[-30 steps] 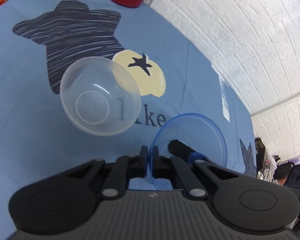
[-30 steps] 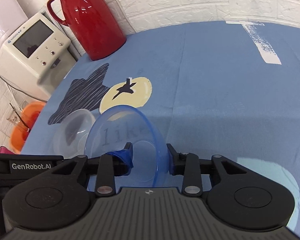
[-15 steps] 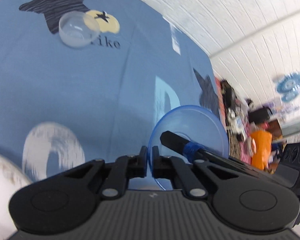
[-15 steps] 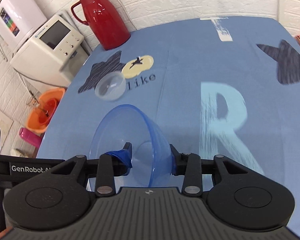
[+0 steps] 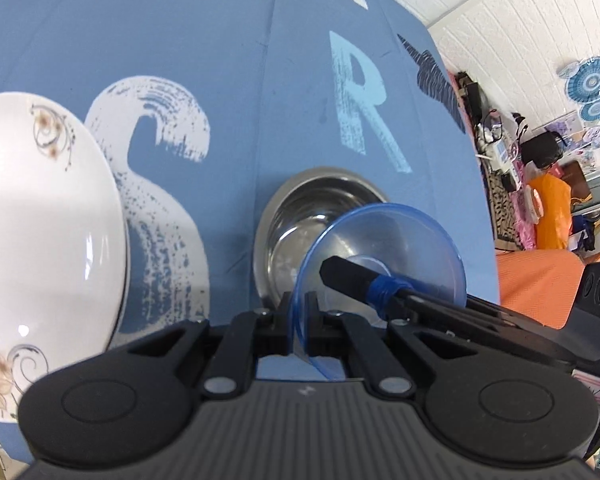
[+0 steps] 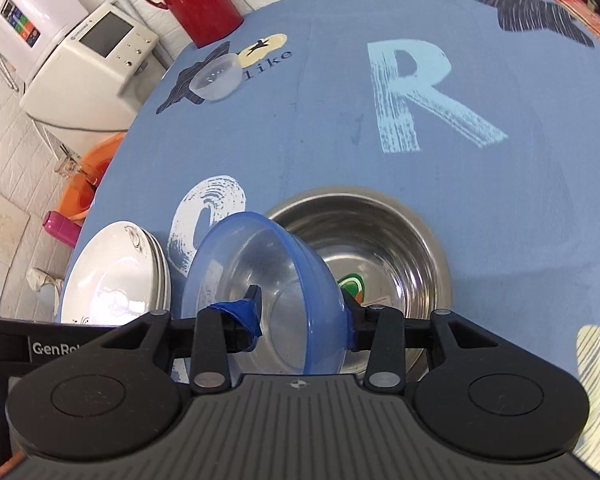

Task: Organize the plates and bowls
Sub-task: 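Carry the blue bowl with both tools and lower it into the steel bowl, then open both tools and move them to the clear plastic bowl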

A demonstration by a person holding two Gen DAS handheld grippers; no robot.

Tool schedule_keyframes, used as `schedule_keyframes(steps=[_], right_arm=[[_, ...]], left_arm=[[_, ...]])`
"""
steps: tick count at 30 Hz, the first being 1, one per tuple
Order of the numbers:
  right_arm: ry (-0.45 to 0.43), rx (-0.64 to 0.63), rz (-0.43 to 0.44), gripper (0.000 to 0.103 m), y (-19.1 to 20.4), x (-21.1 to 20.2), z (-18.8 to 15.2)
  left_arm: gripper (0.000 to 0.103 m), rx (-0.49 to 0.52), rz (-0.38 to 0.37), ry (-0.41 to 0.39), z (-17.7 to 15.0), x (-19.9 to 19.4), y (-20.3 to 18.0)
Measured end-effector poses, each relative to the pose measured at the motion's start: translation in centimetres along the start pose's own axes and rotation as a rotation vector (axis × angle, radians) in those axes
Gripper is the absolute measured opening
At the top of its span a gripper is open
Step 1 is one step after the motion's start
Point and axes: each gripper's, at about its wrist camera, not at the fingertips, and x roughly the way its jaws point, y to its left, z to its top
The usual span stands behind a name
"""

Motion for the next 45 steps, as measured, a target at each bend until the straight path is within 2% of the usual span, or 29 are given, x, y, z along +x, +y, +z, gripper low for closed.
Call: schedule_keyframes(steps=[11, 12, 15, 16, 18, 20, 24, 27, 29, 31, 35, 39, 42, 45], right_arm=[[-0.009, 0.034, -0.008, 0.025, -1.2, 1.1, -0.1], [-0.012, 0.033, -0.012, 0.025, -1.3, 1.0, -0.1], [-0.045, 0.05, -0.008, 0.025, -1.8, 0.0, 0.1], [-0.06, 0.055, -0.007, 0.026, -1.9, -0.5, 0.3], [-0.076, 0.058, -0.002, 0.026, -2.0, -1.2, 0.5], [-0.097, 0.055, -0.01, 0.026, -2.0, -2.0, 0.7], [-0.13, 0.063, -0.015, 0.027, -2.5, -3.2, 1.0], [-0.143, 0.079, -0.039, 0.027, -3.1, -3.6, 1.7], [-0.142, 0.118, -0.044, 0.027, -3.7, -3.5, 2.5], [-0.14, 0.151, -0.059, 0.028, -3.9, -3.3, 3.3], [-0.109, 0.185, -0.159, 0.028, -2.7, -1.9, 6.1], [-0.088, 0.117, -0.118, 0.029, -0.5, 0.1, 9.0], [-0.077, 0.009, -0.077, 0.029, 2.2, 2.2, 11.7], [-0.037, -0.089, -0.06, 0.03, 4.9, 5.1, 14.4]], left_arm=[[0.0, 0.029, 0.039, -0.004, 0.4, 1.7, 0.2], [0.011, 0.03, 0.027, -0.004, 0.5, 1.6, 0.2], [0.057, 0.028, -0.013, -0.008, 0.7, 1.0, 0.3], [0.062, 0.038, -0.018, -0.016, 0.8, 0.7, 0.1], [0.062, 0.064, -0.007, -0.024, 0.9, 0.3, -0.5], [0.063, 0.078, -0.002, 0.001, 1.1, 0.3, -0.7], [0.063, 0.054, -0.046, 0.042, 1.5, -0.1, 0.0], [0.063, 0.047, -0.092, 0.02, 2.0, -1.9, 0.7], [0.063, 0.05, -0.104, -0.022, 2.9, -3.7, 1.3], [0.063, 0.038, -0.094, -0.085, 4.4, -5.8, 2.4], [0.064, -0.022, -0.033, -0.215, 8.1, -9.6, 5.9], [0.064, -0.085, 0.038, -0.278, 12.1, -11.7, 9.9], [0.064, -0.113, 0.088, -0.296, 14.7, -11.9, 12.5], [0.064, -0.132, 0.107, -0.289, 17.6, -11.0, 14.8]])
